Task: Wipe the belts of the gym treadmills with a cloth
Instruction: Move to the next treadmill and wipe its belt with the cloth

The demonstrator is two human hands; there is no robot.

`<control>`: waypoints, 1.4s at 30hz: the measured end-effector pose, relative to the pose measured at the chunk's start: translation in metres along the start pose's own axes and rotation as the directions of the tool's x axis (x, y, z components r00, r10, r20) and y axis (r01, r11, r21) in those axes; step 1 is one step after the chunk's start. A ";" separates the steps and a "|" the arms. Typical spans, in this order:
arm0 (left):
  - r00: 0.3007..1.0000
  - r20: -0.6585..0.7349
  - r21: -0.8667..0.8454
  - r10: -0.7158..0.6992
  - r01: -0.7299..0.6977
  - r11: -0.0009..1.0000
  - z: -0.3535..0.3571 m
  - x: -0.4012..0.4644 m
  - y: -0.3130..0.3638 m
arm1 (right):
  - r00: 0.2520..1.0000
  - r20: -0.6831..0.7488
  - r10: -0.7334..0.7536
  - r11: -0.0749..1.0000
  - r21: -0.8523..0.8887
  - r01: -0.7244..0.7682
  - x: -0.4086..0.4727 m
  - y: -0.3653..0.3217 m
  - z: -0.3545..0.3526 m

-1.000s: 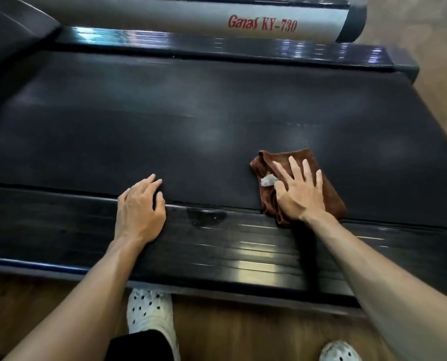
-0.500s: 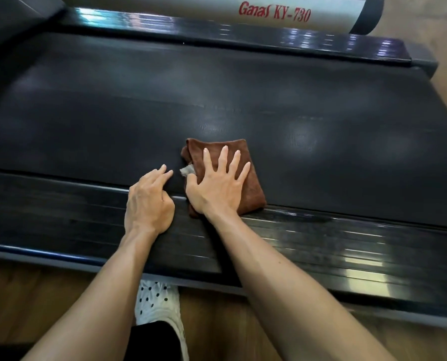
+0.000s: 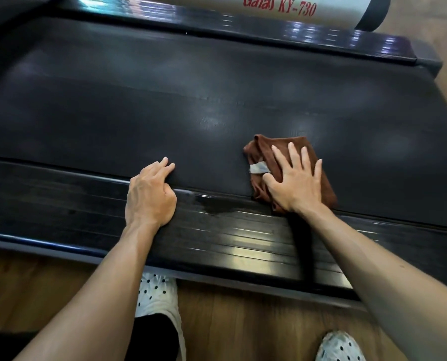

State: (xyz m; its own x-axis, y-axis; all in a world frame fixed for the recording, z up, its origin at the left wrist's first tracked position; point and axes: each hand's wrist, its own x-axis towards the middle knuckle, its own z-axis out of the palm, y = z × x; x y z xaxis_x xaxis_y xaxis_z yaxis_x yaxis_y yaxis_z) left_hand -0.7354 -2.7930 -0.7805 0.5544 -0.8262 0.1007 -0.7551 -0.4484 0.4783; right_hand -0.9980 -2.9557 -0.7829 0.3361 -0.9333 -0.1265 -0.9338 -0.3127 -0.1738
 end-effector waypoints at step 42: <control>0.999 0.017 0.014 -0.030 0.030 0.999 0.002 0.001 0.001 | 0.972 0.024 0.234 0.970 0.055 -0.235 0.074 -0.027 -0.009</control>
State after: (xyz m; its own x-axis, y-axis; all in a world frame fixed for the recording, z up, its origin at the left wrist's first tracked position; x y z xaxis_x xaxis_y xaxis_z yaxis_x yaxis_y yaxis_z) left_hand -0.7362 -2.7951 -0.7818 0.5707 -0.8180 0.0719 -0.7431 -0.4772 0.4692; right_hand -0.9491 -3.0184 -0.7792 0.1110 -0.9762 -0.1866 -0.9784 -0.0743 -0.1930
